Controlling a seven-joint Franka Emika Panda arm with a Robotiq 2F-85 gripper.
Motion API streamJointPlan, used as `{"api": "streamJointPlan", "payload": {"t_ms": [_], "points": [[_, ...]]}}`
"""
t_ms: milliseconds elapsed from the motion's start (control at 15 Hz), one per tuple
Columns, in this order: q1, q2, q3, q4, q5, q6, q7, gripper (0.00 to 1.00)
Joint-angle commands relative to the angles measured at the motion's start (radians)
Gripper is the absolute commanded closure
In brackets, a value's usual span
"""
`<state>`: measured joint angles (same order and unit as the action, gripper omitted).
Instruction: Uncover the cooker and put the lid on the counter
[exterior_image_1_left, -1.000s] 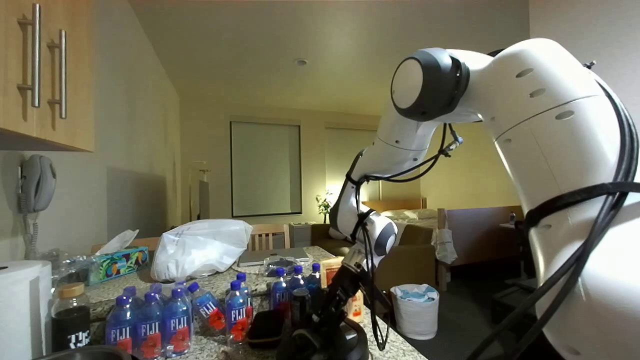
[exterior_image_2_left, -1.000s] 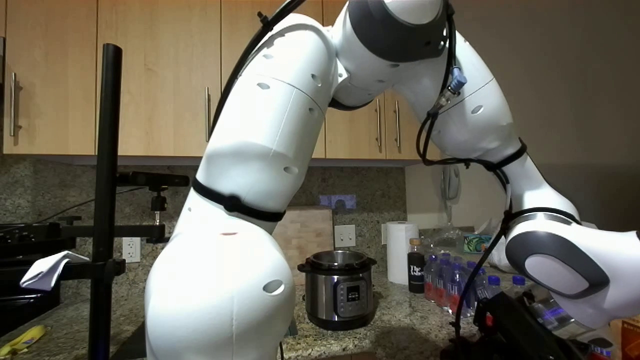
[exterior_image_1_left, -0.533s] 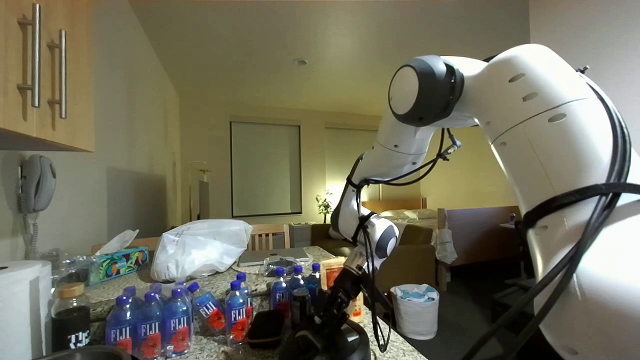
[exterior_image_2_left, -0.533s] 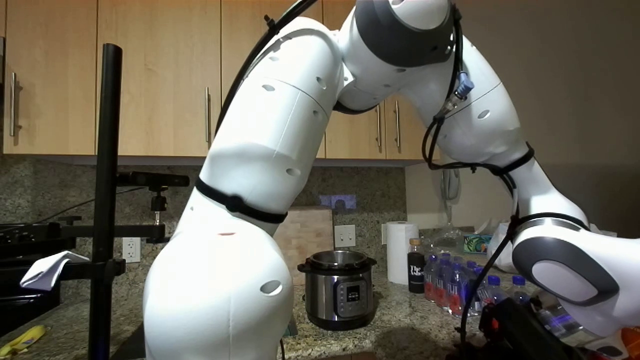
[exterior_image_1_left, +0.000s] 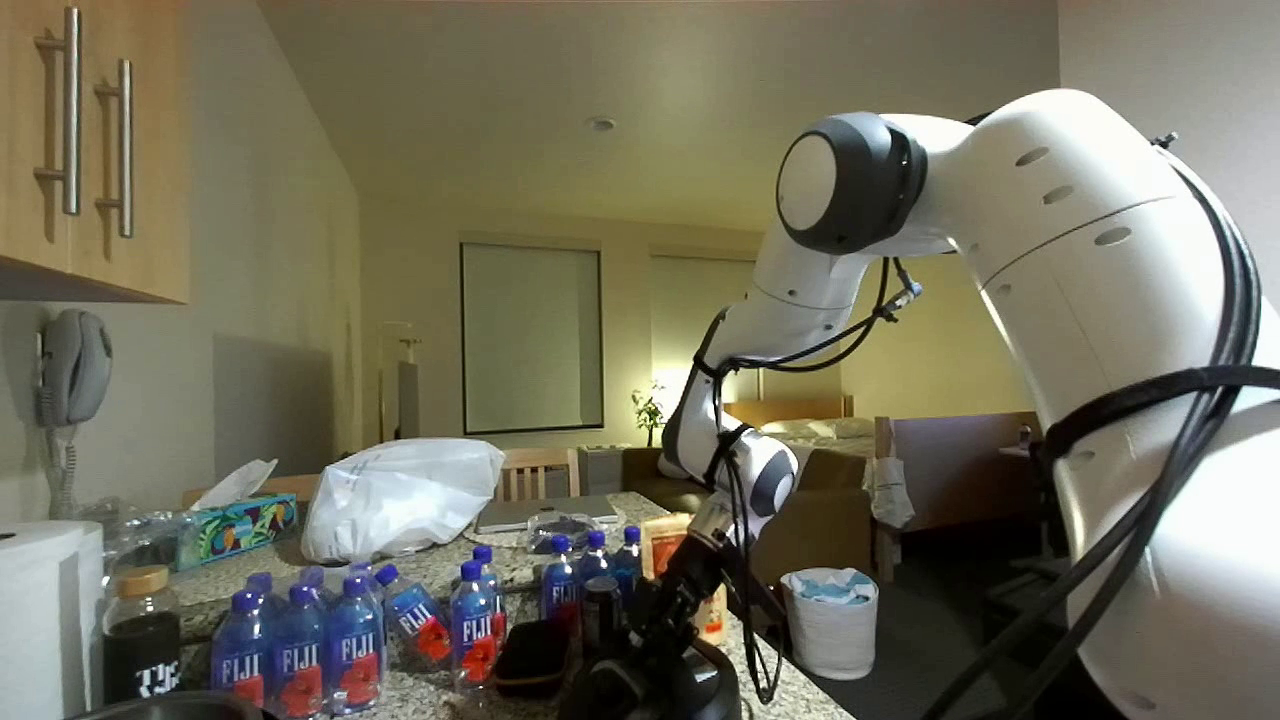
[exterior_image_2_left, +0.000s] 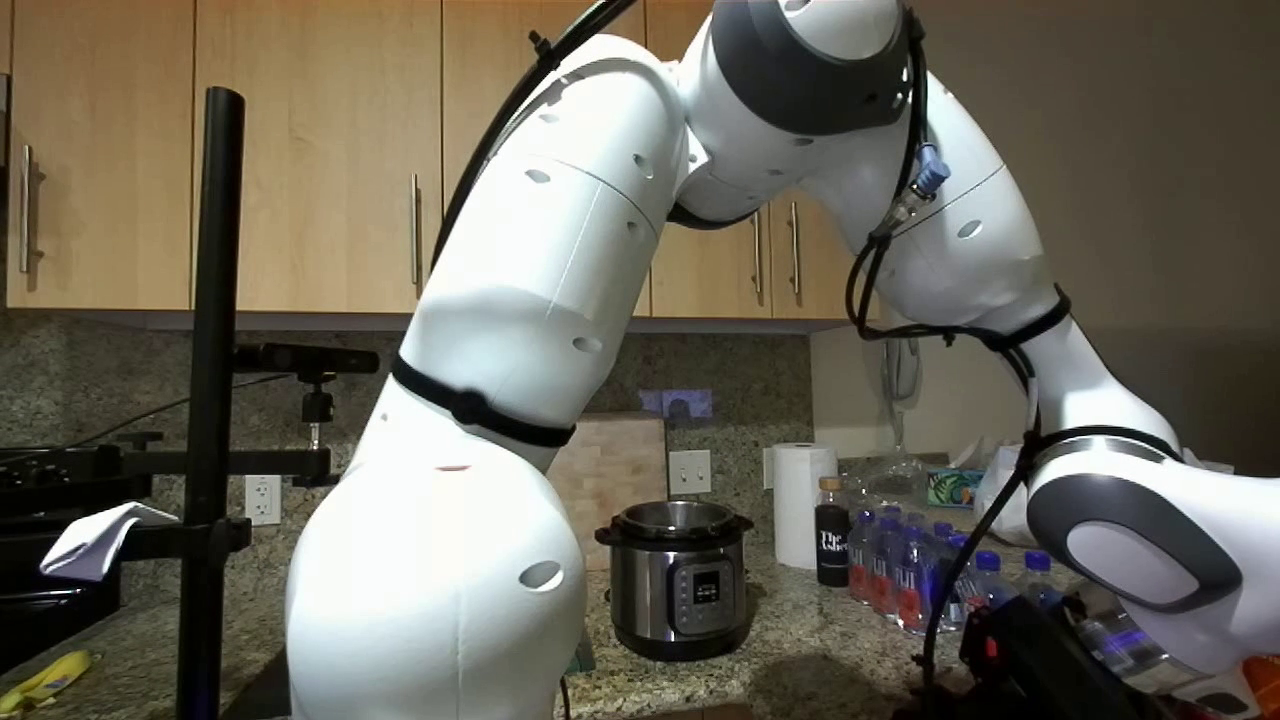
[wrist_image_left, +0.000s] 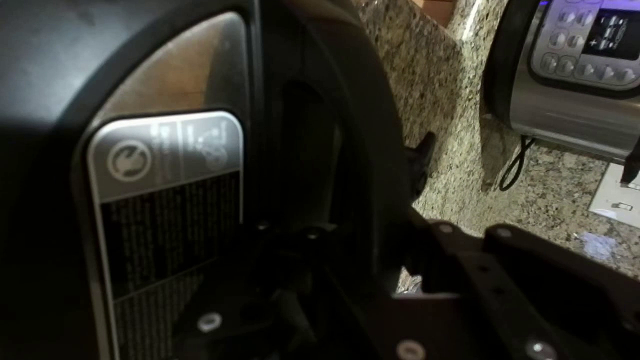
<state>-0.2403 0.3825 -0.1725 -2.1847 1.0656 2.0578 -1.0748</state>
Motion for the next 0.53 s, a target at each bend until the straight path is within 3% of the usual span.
{"api": "streamJointPlan", "payload": {"t_ms": [0,400,467], "points": [[-0.022,-0.023,0.006,0.004,0.015,-0.035,-0.009,0.97],[-0.025,-0.021,0.010,0.008,0.018,-0.032,-0.051,0.97],[-0.008,0.001,0.006,0.002,-0.003,-0.004,-0.005,0.96]]}}
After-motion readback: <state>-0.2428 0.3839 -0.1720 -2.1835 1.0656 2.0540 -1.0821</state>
